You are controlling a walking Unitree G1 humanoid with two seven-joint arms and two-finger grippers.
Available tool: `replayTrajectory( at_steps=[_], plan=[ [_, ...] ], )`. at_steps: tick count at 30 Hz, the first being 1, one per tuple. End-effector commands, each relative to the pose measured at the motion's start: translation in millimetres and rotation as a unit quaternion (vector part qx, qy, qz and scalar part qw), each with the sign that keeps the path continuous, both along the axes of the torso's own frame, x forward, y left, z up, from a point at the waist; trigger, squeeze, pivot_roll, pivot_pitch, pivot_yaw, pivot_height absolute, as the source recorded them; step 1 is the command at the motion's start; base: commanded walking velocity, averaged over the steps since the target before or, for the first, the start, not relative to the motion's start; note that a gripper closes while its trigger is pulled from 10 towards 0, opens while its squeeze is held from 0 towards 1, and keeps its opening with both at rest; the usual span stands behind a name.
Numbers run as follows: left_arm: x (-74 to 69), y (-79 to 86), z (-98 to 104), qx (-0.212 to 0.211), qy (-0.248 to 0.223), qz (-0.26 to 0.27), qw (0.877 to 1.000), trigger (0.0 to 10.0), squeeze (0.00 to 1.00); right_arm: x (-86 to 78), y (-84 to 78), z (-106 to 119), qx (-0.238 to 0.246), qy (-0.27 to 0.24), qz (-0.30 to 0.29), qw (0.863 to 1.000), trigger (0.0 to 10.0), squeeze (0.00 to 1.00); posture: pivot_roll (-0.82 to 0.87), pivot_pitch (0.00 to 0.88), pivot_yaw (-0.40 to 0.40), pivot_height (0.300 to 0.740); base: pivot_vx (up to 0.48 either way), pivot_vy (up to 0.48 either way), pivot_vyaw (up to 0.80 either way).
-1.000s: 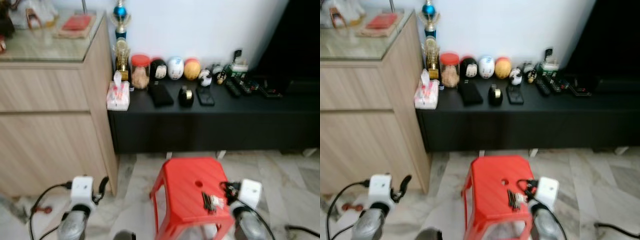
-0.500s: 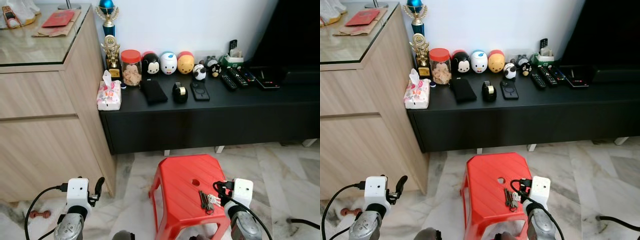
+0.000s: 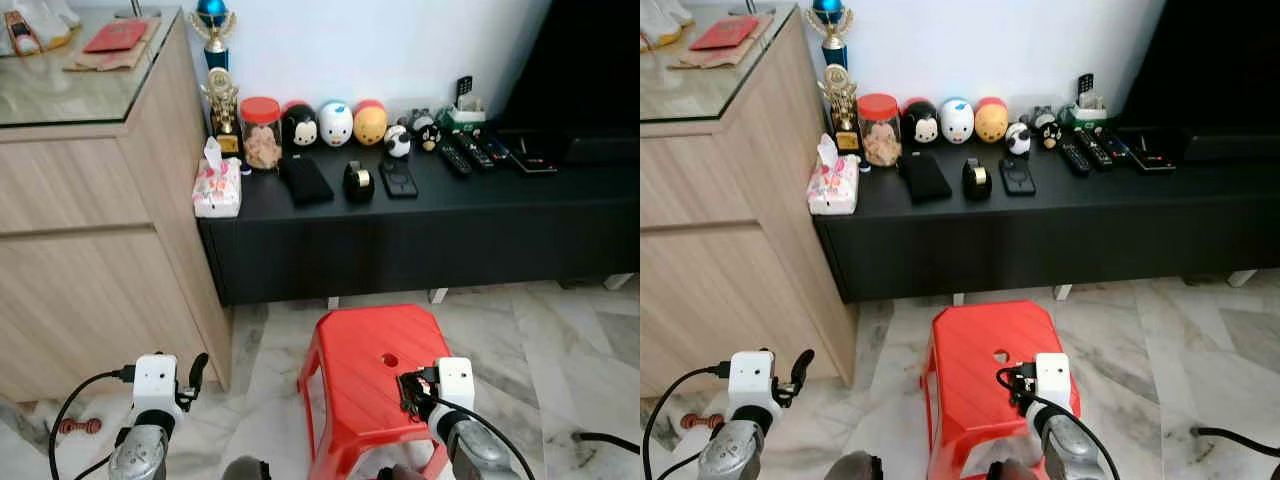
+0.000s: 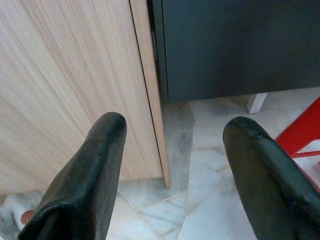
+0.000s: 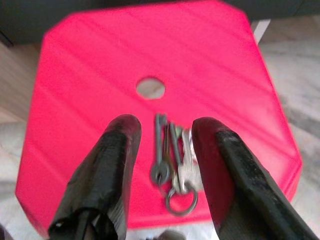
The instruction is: Hang keys on a hook
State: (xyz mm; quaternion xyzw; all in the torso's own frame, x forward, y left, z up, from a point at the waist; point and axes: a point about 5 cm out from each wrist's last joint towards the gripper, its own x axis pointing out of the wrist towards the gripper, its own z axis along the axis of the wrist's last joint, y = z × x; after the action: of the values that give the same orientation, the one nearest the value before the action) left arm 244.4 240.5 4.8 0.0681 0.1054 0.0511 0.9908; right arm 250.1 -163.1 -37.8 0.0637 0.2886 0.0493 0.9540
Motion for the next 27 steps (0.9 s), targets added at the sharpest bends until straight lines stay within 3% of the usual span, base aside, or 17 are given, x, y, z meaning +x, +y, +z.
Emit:
replayTrajectory(
  at_steps=[1,11,13,15,22,27],
  plan=[
    [-3.0,0.1,-4.1,0.002,0.014,0.001,1.0,10.0,0.0,2.6,-2.1,1.2,0.003,0.005,-0.004,1.0,10.0,0.0,0.19,0.053,-0.086,0.618,0.0,0.0,0.0],
    [-3.7,1.1,-4.0,0.004,0.014,0.001,1.0,10.0,0.0,6.5,-1.3,3.4,0.014,0.004,-0.022,1.0,10.0,0.0,0.19,0.044,-0.083,0.618,0.0,0.0,0.0],
    [-4.2,2.0,-4.6,0.005,0.016,0.001,1.0,10.0,0.0,6.0,-2.9,2.5,0.045,0.009,-0.055,0.997,10.0,0.0,0.19,0.037,-0.078,0.618,0.0,0.0,0.0],
    [-4.9,2.8,-5.2,0.005,0.019,0.001,1.0,10.0,0.0,3.7,-5.0,-1.0,0.042,0.031,-0.07,0.996,10.0,0.0,0.18,0.036,-0.075,0.618,0.0,0.0,0.0],
    [-6.7,2.6,-6.3,0.008,0.022,-0.004,1.0,10.0,0.0,5.4,3.0,-1.1,0.077,0.042,-0.07,0.994,10.0,0.0,0.19,0.037,-0.065,0.618,0.0,0.0,0.0],
    [-7.9,3.8,-7.0,0.01,0.025,-0.003,1.0,10.0,0.0,7.8,3.4,-0.1,0.073,0.047,-0.071,0.994,10.0,0.0,0.19,0.038,-0.064,0.603,0.0,0.0,0.0]
  ],
)
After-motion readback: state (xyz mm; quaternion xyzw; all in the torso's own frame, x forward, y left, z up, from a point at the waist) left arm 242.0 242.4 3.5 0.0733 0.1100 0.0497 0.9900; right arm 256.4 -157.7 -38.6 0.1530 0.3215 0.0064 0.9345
